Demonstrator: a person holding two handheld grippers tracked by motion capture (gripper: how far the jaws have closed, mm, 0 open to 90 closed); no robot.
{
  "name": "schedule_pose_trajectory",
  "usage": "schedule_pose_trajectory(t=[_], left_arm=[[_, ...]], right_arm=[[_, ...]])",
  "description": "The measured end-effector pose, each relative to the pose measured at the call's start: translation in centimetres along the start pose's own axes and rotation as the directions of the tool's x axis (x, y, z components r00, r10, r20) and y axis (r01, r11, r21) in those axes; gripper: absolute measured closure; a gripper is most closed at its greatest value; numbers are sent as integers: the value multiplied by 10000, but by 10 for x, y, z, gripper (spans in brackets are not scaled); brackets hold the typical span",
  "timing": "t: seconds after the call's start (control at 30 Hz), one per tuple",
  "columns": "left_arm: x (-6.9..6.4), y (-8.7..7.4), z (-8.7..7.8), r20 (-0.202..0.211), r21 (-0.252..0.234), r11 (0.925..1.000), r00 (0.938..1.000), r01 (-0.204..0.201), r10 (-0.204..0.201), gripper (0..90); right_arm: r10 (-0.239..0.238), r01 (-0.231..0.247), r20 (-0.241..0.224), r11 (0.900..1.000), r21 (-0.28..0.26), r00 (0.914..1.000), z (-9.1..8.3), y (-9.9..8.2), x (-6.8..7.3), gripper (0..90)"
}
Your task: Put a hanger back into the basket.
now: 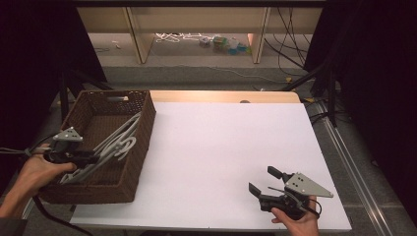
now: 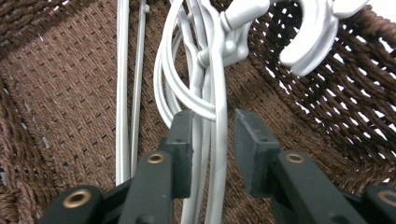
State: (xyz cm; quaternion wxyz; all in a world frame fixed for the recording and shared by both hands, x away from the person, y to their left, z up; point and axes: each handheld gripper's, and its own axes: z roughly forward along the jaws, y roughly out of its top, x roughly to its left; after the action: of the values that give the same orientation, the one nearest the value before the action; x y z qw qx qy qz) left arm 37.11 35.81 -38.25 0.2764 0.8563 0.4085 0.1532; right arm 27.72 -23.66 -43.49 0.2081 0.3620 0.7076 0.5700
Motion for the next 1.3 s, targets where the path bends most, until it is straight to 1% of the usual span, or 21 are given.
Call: schedule_pose_trajectory(t=[0.1,0.2,0.27,0.37,0.4,0.47,0.53,0.6,0.67,0.73,0.77,0.8,0.83,0.87,0.93,0.97,1.07,1.13,1.23,1.27,1.3], left_arm=[[-8,3,-2,-146,-439,9987,9996,243,-250,569],[-13,6,-7,-272,-665,9977,9995,158,-177,505],[-19,9,-10,-335,-861,9963,9994,18,-47,498],[-26,13,-13,-486,-1224,9925,9987,81,-141,459],[-30,14,-14,-474,-1689,9851,9980,335,-421,447],[-36,16,-15,-503,-2108,9759,9964,563,-684,425],[-39,17,-19,-629,-2188,9754,9971,278,-425,419],[-46,19,-18,-462,-2598,9642,9967,530,-673,413],[-51,21,-19,-350,-2952,9542,9975,489,-619,407],[-60,25,-19,-235,-3342,9401,9966,670,-793,393],[-62,26,-20,-231,-3381,9391,9970,613,-734,388],[-66,28,-20,-116,-3553,9321,9967,706,-799,383],[-69,29,-22,-57,-3595,9308,9974,654,-723,375],[-74,30,-22,79,-3771,9235,9974,699,-722,371],[-81,32,-23,152,-3986,9141,9971,739,-740,357],[-84,33,-23,141,-4089,9104,9979,634,-632,348],[-96,35,-23,234,-4476,8922,9982,596,-549,344],[-104,35,-21,312,-4608,8847,9975,705,-633,334],[-113,36,-19,289,-4733,8783,9977,681,-618,314],[-116,37,-17,338,-4839,8729,9980,629,-533,313],[-119,37,-16,489,-4812,8735,9972,738,-573,304]], right_arm=[[21,-21,17,10000,66,10000,0,0,0,159],[-4,3,57,9999,111,10000,-1,0,0,159],[7,-8,31,9998,185,10000,-1,0,0,159],[24,-24,21,10000,46,10000,0,0,0,159],[26,-27,19,10000,45,10000,0,0,0,159],[19,-18,18,10000,-14,10000,0,0,0,159],[12,-11,18,10000,-20,10000,0,0,0,159],[28,-28,19,10000,43,10000,0,0,0,159],[23,-23,3,10000,42,10000,0,0,0,159],[12,-12,7,10000,51,10000,0,0,0,159],[12,-12,11,10000,44,10000,0,0,0,159],[-4,4,17,10000,-6,10000,0,0,0,159],[5,-5,25,10000,-19,10000,0,0,0,159],[6,-6,21,10000,-23,10000,0,0,0,159],[13,-13,22,10000,-19,10000,0,0,0,159],[7,-7,22,10000,-36,10000,0,0,0,159],[10,-10,23,10000,-29,10000,0,0,0,158],[-33,33,31,10000,-19,10000,0,0,0,159],[-42,42,39,10000,0,10000,-1,0,0,159],[-43,43,44,10000,15,10000,-1,0,0,159],[-64,64,67,10000,63,10000,-1,1,0,159]])
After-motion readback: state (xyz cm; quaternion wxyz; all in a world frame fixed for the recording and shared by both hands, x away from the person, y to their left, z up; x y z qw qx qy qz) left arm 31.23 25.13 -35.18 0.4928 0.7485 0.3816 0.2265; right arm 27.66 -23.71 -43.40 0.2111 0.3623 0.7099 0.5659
